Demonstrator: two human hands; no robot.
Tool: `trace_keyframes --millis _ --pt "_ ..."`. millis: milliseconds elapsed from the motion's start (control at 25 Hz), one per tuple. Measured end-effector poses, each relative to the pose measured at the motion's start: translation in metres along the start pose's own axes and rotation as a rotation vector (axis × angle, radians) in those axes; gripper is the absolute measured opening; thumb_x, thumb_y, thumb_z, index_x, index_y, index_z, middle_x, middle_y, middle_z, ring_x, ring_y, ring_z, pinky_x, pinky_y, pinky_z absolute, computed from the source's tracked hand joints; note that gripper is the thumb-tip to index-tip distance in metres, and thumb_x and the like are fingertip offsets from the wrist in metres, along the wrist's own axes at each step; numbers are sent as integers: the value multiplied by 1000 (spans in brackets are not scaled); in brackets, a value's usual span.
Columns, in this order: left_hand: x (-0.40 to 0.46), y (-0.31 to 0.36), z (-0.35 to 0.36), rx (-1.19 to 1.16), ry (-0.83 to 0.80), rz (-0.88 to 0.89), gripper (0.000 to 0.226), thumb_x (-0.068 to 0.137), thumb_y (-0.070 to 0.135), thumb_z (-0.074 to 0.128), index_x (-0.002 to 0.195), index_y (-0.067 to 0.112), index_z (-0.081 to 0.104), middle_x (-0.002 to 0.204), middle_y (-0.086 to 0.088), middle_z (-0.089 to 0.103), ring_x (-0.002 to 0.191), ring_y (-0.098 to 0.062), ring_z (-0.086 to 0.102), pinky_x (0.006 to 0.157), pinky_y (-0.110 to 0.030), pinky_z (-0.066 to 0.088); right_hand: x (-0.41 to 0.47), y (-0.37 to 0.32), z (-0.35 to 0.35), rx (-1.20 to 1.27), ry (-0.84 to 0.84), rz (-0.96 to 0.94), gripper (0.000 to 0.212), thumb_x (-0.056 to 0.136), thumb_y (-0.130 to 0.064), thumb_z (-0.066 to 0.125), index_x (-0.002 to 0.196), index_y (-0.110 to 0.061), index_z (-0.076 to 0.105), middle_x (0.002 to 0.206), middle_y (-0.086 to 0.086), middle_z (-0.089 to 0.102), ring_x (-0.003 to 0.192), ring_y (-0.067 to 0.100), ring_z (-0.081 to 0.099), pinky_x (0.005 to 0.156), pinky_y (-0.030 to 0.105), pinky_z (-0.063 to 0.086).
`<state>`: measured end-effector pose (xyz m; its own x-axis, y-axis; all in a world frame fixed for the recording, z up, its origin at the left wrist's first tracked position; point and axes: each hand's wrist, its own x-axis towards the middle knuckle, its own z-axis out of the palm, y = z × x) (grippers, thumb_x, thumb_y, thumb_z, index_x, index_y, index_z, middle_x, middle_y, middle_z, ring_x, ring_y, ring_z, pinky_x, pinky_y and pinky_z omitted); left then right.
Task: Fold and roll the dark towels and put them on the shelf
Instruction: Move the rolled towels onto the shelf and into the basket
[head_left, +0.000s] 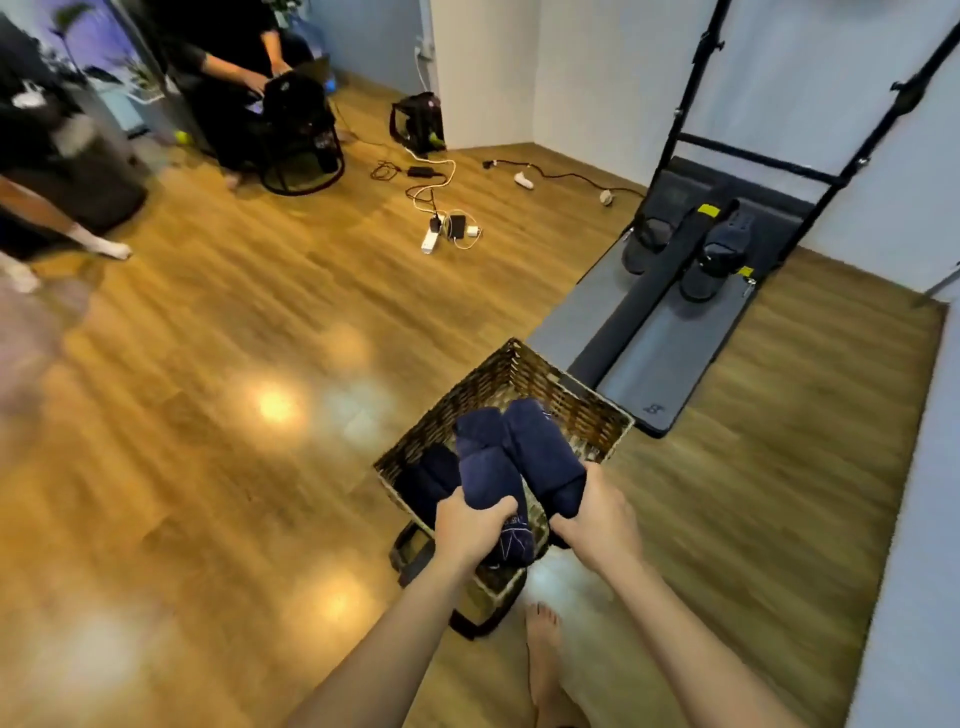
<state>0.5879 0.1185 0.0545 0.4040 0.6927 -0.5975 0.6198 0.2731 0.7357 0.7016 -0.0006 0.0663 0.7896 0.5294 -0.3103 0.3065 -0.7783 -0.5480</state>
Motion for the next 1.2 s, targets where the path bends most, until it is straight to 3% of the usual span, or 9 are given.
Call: trace_keyframes --millis 120,240,440,640,880,1000,1200 --pt "69 16 33 -15 43 -136 35 75 30 76 106 18 65 103 -1 70 88 -20 66 80 -37 56 86 13 15 -163 -6 -63 60 72 -40 71 124 -19 50 114 4 52 109 26 48 81 34 42" --pt "131 17 60 33 134 -268 50 69 43 75 112 19 63 110 -1 68 99 -23 63 87 -40 55 159 25 39 -315 -96 -121 63 76 -47 68 130 -23 48 121 2 55 115 26 48 93 38 40" --pt "230 -11 96 136 127 -445 64 74 43 76 123 10 51 118 -8 62 104 -27 61 85 -36 54 248 51 109 -323 -194 -116 53 80 -39 74 120 -18 47 120 5 61 112 29 56 90 41 47" --pt "311 -49 116 258 161 -498 76 80 47 74 133 2 42 124 -13 61 109 -31 62 83 -36 53 315 73 184 -402 -246 -197 50 83 -32 73 120 -13 46 123 11 60 114 33 54 91 41 45" --pt "346 -73 131 444 194 -585 89 88 42 67 146 -7 20 131 -17 58 118 -31 60 84 -36 53 344 93 241 -463 -500 -256 62 82 -21 72 132 -12 36 132 14 51 122 35 47 95 44 45" --pt "348 -79 128 449 190 -613 84 88 40 68 144 -6 25 129 -18 59 116 -32 61 84 -36 54 337 98 244 -491 -458 -295 65 82 -25 73 135 -13 37 135 13 49 123 34 46 94 46 48" --pt "350 -75 118 421 149 -647 72 86 39 73 134 -2 38 126 -18 59 113 -31 62 84 -34 54 339 92 242 -550 -531 -320 63 84 -20 70 137 -13 35 137 13 46 126 32 44 92 49 50"
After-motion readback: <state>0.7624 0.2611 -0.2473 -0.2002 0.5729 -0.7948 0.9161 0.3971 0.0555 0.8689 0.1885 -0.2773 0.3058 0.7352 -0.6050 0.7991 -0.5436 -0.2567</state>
